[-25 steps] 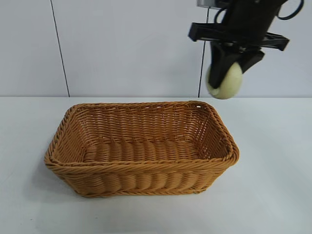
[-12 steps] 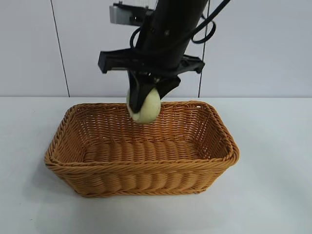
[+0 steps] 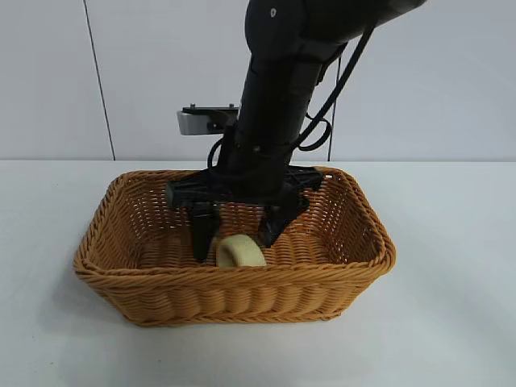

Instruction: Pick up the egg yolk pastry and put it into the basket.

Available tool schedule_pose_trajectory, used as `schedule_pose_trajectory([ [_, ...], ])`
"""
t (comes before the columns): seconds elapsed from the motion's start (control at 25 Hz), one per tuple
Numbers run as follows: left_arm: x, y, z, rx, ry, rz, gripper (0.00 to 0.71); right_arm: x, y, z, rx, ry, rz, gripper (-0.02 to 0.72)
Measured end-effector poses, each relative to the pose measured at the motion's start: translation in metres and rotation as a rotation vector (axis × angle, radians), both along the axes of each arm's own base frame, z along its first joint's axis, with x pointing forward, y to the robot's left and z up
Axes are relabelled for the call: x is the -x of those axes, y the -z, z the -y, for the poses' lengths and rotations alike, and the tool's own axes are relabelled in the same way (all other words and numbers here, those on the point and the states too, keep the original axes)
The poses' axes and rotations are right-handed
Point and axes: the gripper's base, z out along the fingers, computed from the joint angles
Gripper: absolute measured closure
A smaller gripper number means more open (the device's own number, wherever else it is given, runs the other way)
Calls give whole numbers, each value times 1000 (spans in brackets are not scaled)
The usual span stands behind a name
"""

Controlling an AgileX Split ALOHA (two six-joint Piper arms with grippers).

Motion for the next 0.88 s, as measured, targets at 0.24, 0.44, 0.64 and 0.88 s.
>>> schedule_pose_trajectory([
  [0.24, 0, 0, 0, 0, 0, 0, 20, -12, -42, 8, 42, 21, 21, 17],
  [0.44, 0, 0, 0, 0, 0, 0, 20, -39, -70, 44, 76, 134, 99, 17],
  [0.64, 0, 0, 0, 0, 0, 0, 20, -68, -71, 108, 94, 279, 94, 17],
  [0.88, 0, 0, 0, 0, 0, 0, 20, -91, -71, 198, 111, 478, 88, 17],
])
